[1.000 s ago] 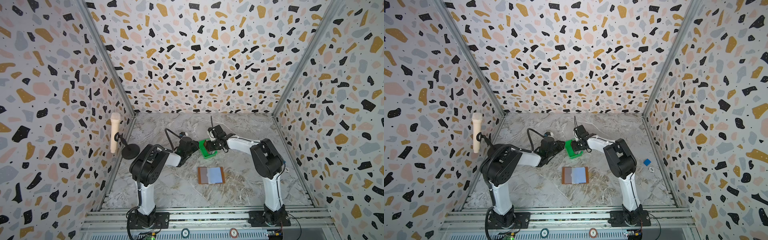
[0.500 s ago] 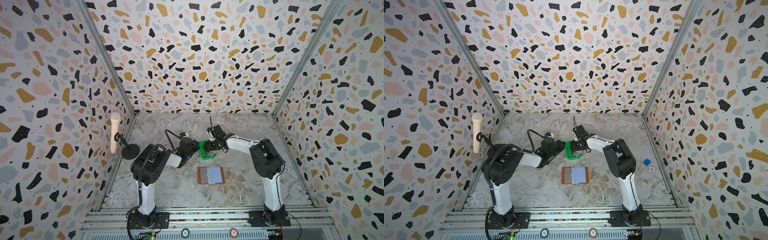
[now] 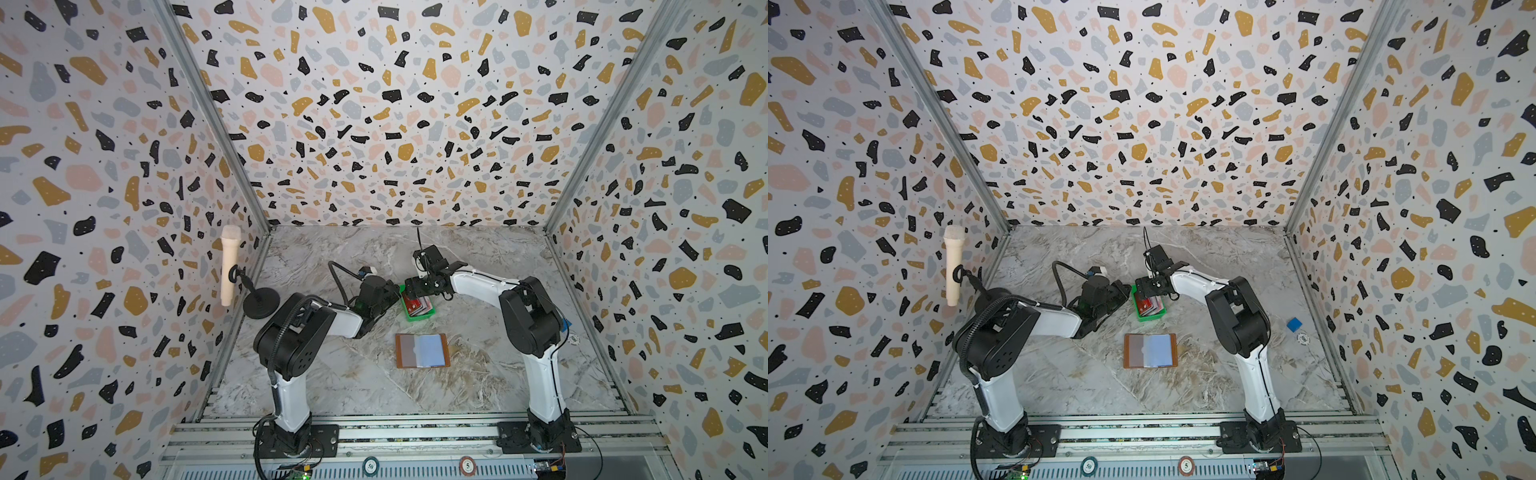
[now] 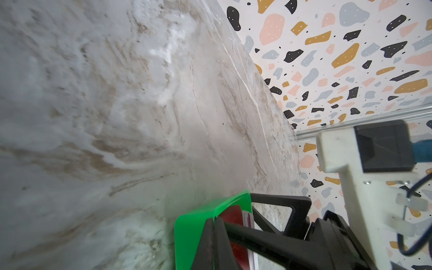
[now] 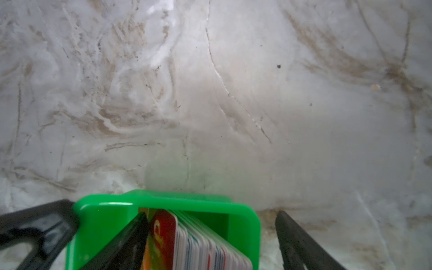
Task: Insert credit cards into a card holder
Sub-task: Pick up the credit card from the storage box.
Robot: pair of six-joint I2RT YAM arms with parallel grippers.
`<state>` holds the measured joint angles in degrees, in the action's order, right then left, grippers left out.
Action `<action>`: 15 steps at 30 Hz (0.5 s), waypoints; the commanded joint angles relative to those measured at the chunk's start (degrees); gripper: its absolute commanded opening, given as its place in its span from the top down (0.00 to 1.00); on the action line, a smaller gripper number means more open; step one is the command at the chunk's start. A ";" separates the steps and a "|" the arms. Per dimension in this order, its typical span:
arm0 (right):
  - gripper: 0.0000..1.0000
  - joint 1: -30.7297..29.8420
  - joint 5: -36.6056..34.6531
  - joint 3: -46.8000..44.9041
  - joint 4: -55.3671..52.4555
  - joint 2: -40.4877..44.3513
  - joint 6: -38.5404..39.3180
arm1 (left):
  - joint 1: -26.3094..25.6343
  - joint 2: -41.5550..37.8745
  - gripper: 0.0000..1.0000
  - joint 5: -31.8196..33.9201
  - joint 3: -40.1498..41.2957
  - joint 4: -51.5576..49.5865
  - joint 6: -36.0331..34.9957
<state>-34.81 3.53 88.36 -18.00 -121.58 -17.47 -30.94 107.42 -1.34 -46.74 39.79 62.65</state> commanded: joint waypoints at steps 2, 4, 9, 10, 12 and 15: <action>0.13 -0.27 -0.81 0.04 -3.25 -0.76 1.22 | -0.43 -1.94 1.00 1.17 0.07 0.69 0.19; 0.13 -0.32 -1.02 -0.24 -3.61 -0.72 1.55 | -0.35 -2.21 1.00 1.10 0.03 0.55 0.02; 0.13 0.33 -2.91 -0.97 -4.18 0.70 2.01 | -0.36 -2.82 1.00 1.17 0.07 -0.29 -0.68; 0.13 0.45 -3.53 -0.95 -4.54 1.01 2.19 | -0.35 -3.00 1.00 1.21 0.13 -0.60 -0.85; 0.13 0.60 -4.34 -0.89 -5.27 1.70 2.59 | -0.29 -3.41 1.00 1.43 0.12 -1.28 -1.20; 0.13 0.37 -1.80 -1.66 -4.91 3.24 3.17 | -0.27 -3.69 1.00 1.44 0.07 -1.38 -1.28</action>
<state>-34.61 1.89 87.90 -19.84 -121.62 -15.86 -31.05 105.73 -0.97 -46.74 37.26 62.61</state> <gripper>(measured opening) 0.868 0.046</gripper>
